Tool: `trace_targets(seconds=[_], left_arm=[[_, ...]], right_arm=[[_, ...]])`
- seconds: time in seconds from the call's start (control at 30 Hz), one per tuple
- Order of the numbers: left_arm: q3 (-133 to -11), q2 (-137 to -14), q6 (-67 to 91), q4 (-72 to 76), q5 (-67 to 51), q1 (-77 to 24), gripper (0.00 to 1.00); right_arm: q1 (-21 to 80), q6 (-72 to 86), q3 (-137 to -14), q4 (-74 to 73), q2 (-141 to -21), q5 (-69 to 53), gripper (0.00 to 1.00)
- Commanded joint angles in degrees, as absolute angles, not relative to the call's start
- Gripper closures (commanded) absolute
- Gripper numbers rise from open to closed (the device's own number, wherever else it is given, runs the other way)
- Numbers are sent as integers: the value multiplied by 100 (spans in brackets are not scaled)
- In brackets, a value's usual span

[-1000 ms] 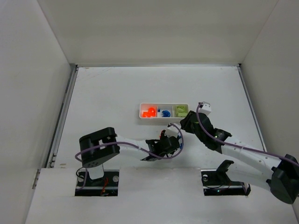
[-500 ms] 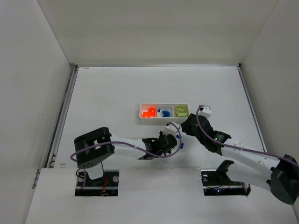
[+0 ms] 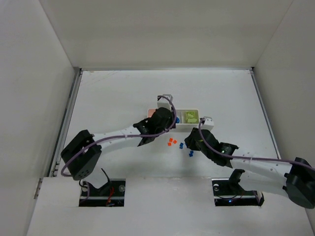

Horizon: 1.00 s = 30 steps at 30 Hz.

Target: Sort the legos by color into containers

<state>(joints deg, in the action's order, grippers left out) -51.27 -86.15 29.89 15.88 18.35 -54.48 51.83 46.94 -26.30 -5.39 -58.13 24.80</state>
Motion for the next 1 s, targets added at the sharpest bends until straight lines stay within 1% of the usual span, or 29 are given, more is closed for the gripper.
trace_targets(seconds=[0.0, 0.2, 0.27, 0.3, 0.37, 0.43, 0.47, 0.73, 0.97], left_arm=[[-5668, -9174, 3067, 1740, 1293, -5182, 87], [-6284, -10010, 3032, 1679, 1187, -4926, 82], [-6363, -10133, 3032, 1670, 1213, -4891, 77], [-6372, -10169, 3032, 1670, 1239, -4874, 71], [-6372, -10178, 3058, 1670, 1248, -4830, 64], [-6293, -10073, 3059, 1705, 1257, -4803, 57], [-6241, -9968, 3050, 1705, 1283, -4777, 56], [-5354, -8606, 3120, 1775, 1476, -4504, 56], [-4282, -7262, 3410, 1749, 1810, -4267, 57]], right_arm=[[5523, 4606, -2715, -53, -6142, 2461, 70], [6050, 4535, -3128, 87, -7039, 2575, 64], [6139, 4526, -3181, 280, -7285, 2601, 60], [6148, 4526, -3208, 368, -7373, 2575, 58], [6156, 4491, -3269, 535, -7566, 2531, 55], [6165, 4395, -3366, 729, -7795, 2514, 54], [6174, 4368, -3418, 782, -7892, 2505, 54], [6165, 4166, -3893, 853, -8815, 2628, 57], [6174, 4149, -4148, 616, -9176, 2988, 62]])
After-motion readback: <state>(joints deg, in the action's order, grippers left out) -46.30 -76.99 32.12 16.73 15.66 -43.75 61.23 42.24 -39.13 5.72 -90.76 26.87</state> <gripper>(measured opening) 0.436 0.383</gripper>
